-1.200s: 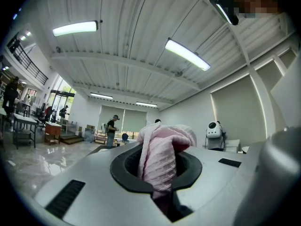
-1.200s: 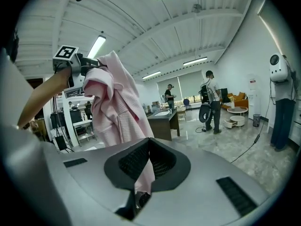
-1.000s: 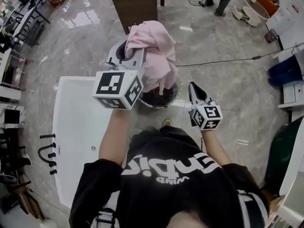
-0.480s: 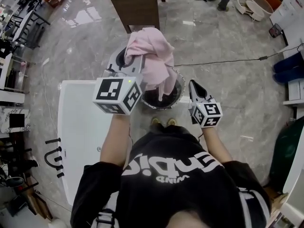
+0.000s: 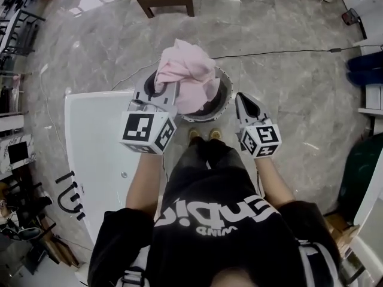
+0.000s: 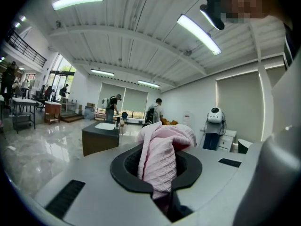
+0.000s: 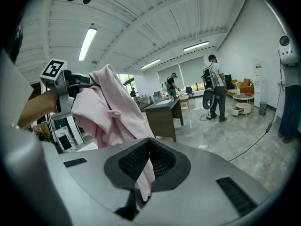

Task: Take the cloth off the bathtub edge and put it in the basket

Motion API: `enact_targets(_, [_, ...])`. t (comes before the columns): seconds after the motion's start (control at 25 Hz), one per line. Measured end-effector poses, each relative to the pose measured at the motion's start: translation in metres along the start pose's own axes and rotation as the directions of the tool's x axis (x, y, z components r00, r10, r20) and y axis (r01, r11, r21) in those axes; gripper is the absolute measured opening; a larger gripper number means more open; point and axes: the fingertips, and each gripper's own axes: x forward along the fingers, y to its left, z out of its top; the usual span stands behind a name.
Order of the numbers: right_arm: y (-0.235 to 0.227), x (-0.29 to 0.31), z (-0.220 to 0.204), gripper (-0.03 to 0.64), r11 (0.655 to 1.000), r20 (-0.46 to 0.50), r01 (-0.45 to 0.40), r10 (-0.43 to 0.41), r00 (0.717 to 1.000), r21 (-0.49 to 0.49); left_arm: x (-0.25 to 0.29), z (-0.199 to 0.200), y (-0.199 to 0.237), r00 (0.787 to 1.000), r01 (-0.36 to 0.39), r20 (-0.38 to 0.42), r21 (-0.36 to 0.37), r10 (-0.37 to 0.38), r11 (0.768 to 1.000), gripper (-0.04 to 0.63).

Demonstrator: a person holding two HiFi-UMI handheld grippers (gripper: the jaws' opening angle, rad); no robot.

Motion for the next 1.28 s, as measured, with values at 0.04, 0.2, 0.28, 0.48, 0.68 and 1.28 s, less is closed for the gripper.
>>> enact_targets(0.04, [-0.005,0.005,-0.009,0.014,1.000,-0.016,0.004,-0.004,1.000,0.010,0.007,-0.018,0.002,1.000,0.011,-0.020,-0.006,-0.011,1.000,0.046])
enact_targets(0.2, [-0.025,0.031,-0.041,0.014,0.999,-0.054,0.022,-0.020,0.998,0.033,0.034,-0.092,0.009,0.994,0.048,-0.097,-0.030,-0.050,0.998,0.046])
enact_targets(0.28, [-0.033,0.044,-0.058,0.014,0.999,-0.066,0.028,-0.025,0.997,0.034,0.044,-0.132,0.011,0.989,0.066,-0.132,-0.041,-0.070,0.997,0.046])
enact_targets(0.48, [-0.044,0.073,-0.111,0.014,0.998,-0.100,0.043,-0.040,0.994,0.035,0.069,-0.234,0.015,0.970,0.114,-0.208,-0.076,-0.127,0.991,0.046])
enact_targets(0.68, [-0.041,0.099,-0.177,0.014,0.997,-0.143,0.043,-0.034,0.989,0.064,0.077,-0.329,0.024,0.950,0.120,-0.275,-0.121,-0.149,0.985,0.046])
enact_targets(1.28, [-0.039,0.109,-0.280,0.014,0.995,-0.230,0.035,-0.012,0.973,0.099,0.080,-0.556,0.044,0.873,-0.023,-0.483,-0.187,-0.071,0.982,0.046])
